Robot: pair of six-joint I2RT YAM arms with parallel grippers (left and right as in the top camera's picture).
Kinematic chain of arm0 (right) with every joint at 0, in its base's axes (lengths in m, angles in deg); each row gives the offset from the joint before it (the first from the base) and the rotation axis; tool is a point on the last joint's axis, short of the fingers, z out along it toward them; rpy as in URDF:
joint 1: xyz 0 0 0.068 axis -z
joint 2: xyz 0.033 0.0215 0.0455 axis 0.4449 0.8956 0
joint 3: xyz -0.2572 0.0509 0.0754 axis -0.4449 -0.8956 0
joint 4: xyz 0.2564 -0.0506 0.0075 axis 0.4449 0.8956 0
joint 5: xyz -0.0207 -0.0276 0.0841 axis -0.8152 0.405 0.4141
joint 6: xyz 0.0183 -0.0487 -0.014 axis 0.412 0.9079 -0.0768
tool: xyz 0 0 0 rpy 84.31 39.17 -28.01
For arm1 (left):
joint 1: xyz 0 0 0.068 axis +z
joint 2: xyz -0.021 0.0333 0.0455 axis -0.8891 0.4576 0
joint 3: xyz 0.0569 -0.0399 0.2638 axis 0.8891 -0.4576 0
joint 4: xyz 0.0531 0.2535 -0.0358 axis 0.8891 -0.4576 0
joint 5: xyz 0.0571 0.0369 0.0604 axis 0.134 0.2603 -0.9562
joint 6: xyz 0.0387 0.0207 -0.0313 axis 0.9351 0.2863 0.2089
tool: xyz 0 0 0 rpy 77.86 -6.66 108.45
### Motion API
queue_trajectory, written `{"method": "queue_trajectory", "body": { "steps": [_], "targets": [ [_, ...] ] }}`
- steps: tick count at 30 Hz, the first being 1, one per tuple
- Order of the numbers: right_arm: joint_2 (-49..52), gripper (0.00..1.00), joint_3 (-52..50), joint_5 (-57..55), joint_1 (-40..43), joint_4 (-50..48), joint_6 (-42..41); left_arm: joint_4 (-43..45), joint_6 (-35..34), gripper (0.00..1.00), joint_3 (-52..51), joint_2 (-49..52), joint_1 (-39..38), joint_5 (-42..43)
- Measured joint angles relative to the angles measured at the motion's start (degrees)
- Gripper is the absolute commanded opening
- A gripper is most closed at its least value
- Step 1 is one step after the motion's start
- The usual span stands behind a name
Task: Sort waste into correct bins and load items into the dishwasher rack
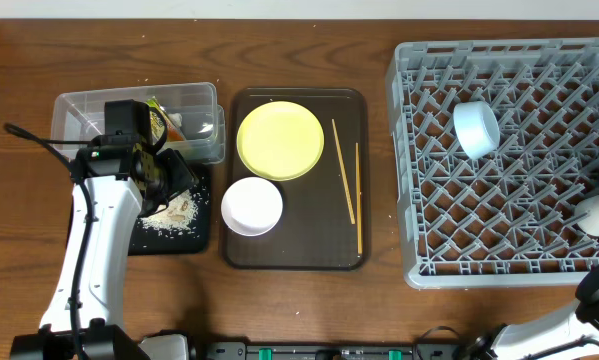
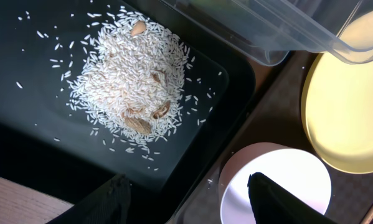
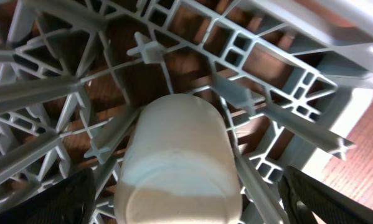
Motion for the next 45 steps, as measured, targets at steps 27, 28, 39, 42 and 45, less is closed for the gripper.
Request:
{"method": "queue_trajectory", "body": {
  "steps": [27, 28, 39, 42, 45],
  "targets": [
    [0.1, 0.52, -5.5, 1.7, 0.0, -4.4, 1.2, 0.0, 0.0, 0.64, 0.0, 0.0, 0.0, 0.0],
    [0.1, 0.5, -5.5, 1.7, 0.0, -4.4, 1.3, 0.0, 0.0, 0.64, 0.0, 0.0, 0.0, 0.0],
    [-5.4, 0.4, -5.5, 1.7, 0.0, -3.5, 1.3, 0.0, 0.0, 0.64, 0.0, 0.0, 0.0, 0.0],
    [-9.5, 0.36, -5.5, 1.8, 0.0, -2.5, 1.5, 0.0, 0.0, 0.64, 0.0, 0.0, 0.0, 0.0],
    [-13.3, 0.34, -5.5, 3.1, 0.0, -1.7, 2.5, 0.0, 0.0, 0.64, 0.0, 0.0, 0.0, 0.0]
  ]
}}
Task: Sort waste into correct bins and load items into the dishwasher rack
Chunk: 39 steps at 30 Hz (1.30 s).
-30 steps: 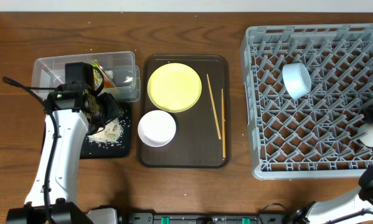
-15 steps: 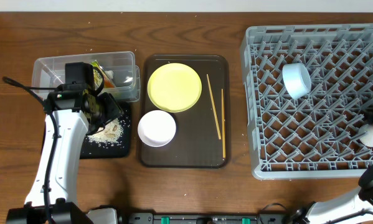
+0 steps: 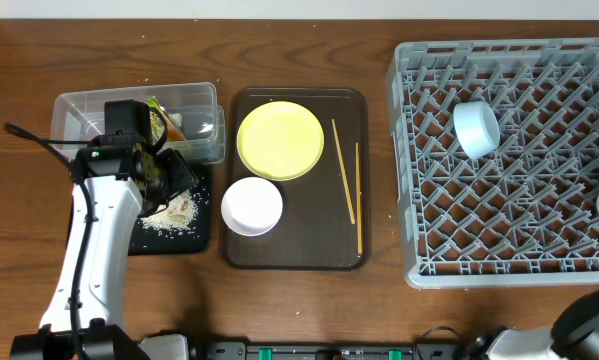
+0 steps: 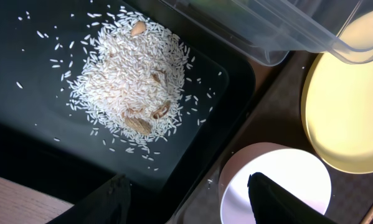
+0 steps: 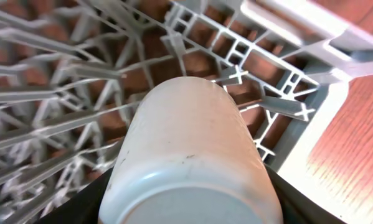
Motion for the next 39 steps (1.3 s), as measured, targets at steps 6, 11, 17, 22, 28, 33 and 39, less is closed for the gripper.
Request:
{"method": "queue_trajectory", "body": {
  "steps": [6, 11, 17, 22, 28, 33, 39],
  "targets": [
    [-2.7, 0.35, 0.0, 5.1, -2.2, 3.8, 3.2, 0.0, 0.0, 0.64, 0.0, 0.0, 0.0, 0.0],
    [-2.6, 0.35, 0.0, 7.3, -8.7, 5.6, 5.5, 0.0, 0.0, 0.64, 0.0, 0.0, 0.0, 0.0],
    [-2.6, 0.36, 0.0, 7.5, -17.0, 5.9, 6.5, 0.0, 0.0, 0.64, 0.0, 0.0, 0.0, 0.0],
    [-2.4, 0.36, 0.0, 5.1, -20.5, 7.2, 6.6, 0.0, 0.0, 0.64, 0.0, 0.0, 0.0, 0.0],
    [-0.2, 0.36, 0.0, 2.8, -22.3, 9.8, 6.6, 0.0, 0.0, 0.64, 0.0, 0.0, 0.0, 0.0],
    [1.9, 0.37, 0.0, 1.9, -22.3, 10.7, 6.6, 0.0, 0.0, 0.64, 0.0, 0.0, 0.0, 0.0],
    [5.0, 0.54, 0.0, 1.7, -22.3, 10.7, 6.6, 0.0, 0.0, 0.64, 0.0, 0.0, 0.0, 0.0]
  ]
}}
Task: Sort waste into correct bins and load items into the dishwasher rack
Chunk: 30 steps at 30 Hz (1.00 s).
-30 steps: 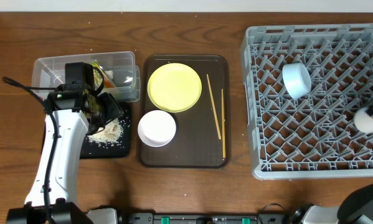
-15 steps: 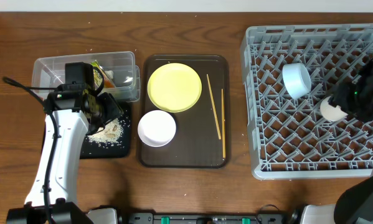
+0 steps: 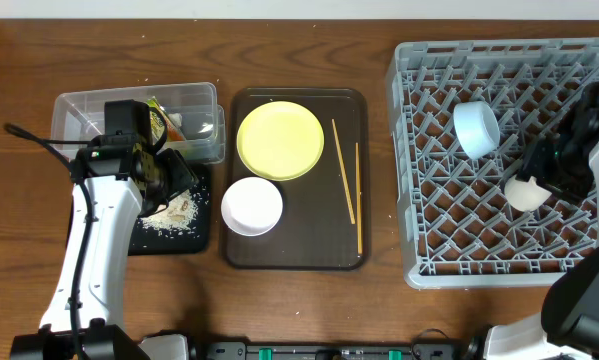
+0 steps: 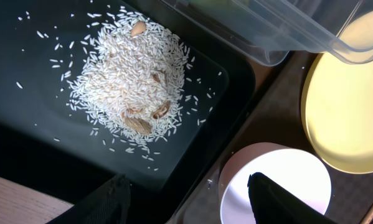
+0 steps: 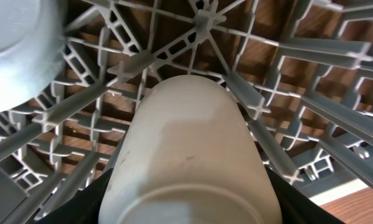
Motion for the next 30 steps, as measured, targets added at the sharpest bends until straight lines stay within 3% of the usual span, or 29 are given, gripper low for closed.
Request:
{"method": "queue_trajectory", "body": {
  "steps": [9, 10, 20, 30],
  "targets": [
    [0.3, 0.84, 0.0, 0.5, -0.1, 0.0, 0.5, 0.0, 0.0, 0.64, 0.0, 0.0, 0.0, 0.0],
    [0.3, 0.85, 0.0, 0.9, -0.1, 0.0, 0.7, 0.0, 0.0, 0.69, 0.0, 0.0, 0.0, 0.0],
    [0.3, 0.8, 1.9, 2.0, -5.8, 0.7, 1.4, -0.7, -0.2, 0.71, 0.0, 0.0, 0.0, 0.0],
    [0.3, 0.77, 8.1, 4.2, -22.5, -7.8, 2.4, -1.6, -0.1, 0.71, 0.0, 0.0, 0.0, 0.0]
  ]
}}
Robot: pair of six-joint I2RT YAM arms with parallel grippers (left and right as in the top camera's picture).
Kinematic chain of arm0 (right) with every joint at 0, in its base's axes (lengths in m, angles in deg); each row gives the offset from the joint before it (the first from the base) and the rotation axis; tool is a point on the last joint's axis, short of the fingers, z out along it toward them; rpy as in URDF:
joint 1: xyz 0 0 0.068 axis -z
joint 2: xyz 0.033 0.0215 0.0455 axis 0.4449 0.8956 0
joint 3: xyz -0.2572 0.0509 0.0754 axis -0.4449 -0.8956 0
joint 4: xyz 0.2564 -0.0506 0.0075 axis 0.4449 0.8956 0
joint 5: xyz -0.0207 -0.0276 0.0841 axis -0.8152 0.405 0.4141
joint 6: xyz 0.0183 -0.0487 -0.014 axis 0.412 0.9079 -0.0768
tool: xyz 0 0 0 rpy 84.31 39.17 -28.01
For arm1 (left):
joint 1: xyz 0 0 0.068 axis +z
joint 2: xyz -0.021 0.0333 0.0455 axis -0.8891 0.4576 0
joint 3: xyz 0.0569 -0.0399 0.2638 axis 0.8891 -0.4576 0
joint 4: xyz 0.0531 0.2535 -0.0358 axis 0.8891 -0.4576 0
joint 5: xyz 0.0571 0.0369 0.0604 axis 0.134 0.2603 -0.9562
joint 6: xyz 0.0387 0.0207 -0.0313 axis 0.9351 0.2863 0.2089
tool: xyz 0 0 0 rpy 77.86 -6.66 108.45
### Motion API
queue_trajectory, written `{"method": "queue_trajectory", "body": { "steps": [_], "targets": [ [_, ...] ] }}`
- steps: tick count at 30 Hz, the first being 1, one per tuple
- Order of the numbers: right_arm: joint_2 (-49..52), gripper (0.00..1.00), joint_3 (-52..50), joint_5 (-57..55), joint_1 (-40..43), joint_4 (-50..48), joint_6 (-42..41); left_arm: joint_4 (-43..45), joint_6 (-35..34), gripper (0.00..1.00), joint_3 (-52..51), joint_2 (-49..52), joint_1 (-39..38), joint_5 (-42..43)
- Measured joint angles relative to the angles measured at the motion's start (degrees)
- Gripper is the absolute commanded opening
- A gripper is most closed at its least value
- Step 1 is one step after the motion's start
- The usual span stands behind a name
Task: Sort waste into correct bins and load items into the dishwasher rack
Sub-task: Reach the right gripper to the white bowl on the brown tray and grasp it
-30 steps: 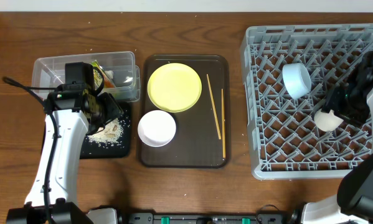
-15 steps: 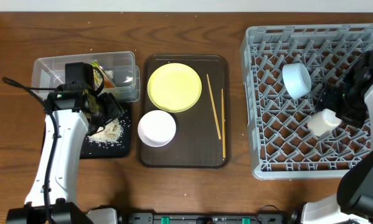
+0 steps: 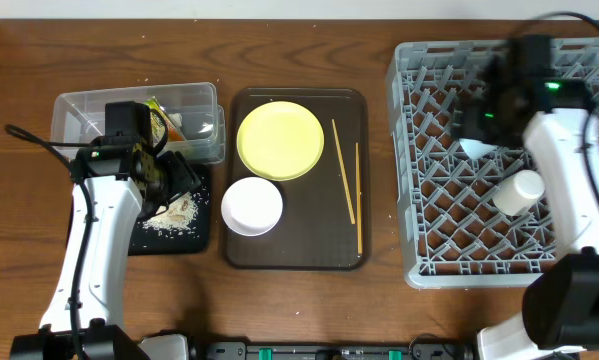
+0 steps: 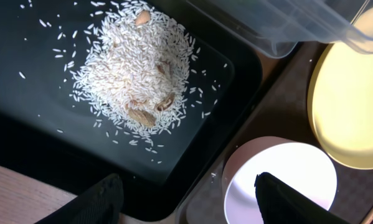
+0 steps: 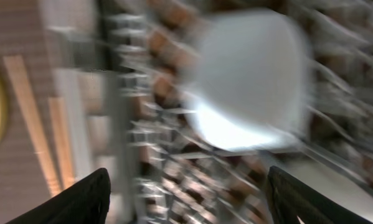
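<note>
A white cup [image 3: 516, 192] lies on its side in the grey dishwasher rack [image 3: 439, 250]. My right gripper [image 3: 484, 112] hovers open and empty over the rack's upper left. Below it is a light blue cup [image 5: 248, 74], blurred in the right wrist view. A yellow plate [image 3: 280, 140], a white bowl [image 3: 252, 206] and two chopsticks [image 3: 344, 185] rest on the brown tray [image 3: 297, 255]. My left gripper [image 4: 189, 199] is open above the black tray's [image 4: 24, 112] corner and the bowl [image 4: 279, 180], holding nothing.
Rice with food scraps [image 4: 139, 74] is heaped on the black tray. A clear plastic bin [image 3: 79, 110] holding wrappers stands behind it. The rack fills the table's right side.
The white cup has left my right gripper and now lies in the rack. That gripper is open and stands further up and left, over the blue cup. The left wrist view shifted slightly.
My right gripper stood open around the white cup at the rack's right edge. Then it was shut on the cup there, and later held it over the rack's middle. Now the cup rests in the rack, released. The left arm barely moved.
</note>
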Motion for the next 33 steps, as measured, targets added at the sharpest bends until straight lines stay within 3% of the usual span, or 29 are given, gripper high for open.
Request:
{"method": "queue_trajectory", "body": {
  "steps": [13, 19, 24, 30, 32, 33],
  "targets": [
    [4.4, 0.77, 0.2, 6.3, -24.7, -4.0, 0.3, -5.3, -1.3, 0.79, 0.0, 0.0, 4.0, -5.9],
    [11.8, 0.7, 0.2, 9.2, -33.2, -8.1, -1.6, -6.7, -1.5, 0.81, 0.0, 0.0, 8.2, -6.7],
    [17.0, 0.52, 0.2, 9.7, -39.3, -12.5, -6.0, -6.8, -1.6, 0.81, 0.0, 0.0, 8.3, -6.8],
    [21.0, 0.12, 0.2, 7.0, -43.5, -13.4, -13.2, -6.8, -1.7, 0.81, 0.0, 0.0, 8.3, -6.8],
    [21.2, 0.01, 0.2, 5.4, -44.0, -13.7, -14.8, -6.8, -1.7, 0.81, 0.0, 0.0, 8.3, -6.8],
    [21.2, 0.01, 0.2, 4.7, -44.0, -13.9, -15.3, -6.8, -1.7, 0.81, 0.0, 0.0, 8.3, -6.8]
  ]
}}
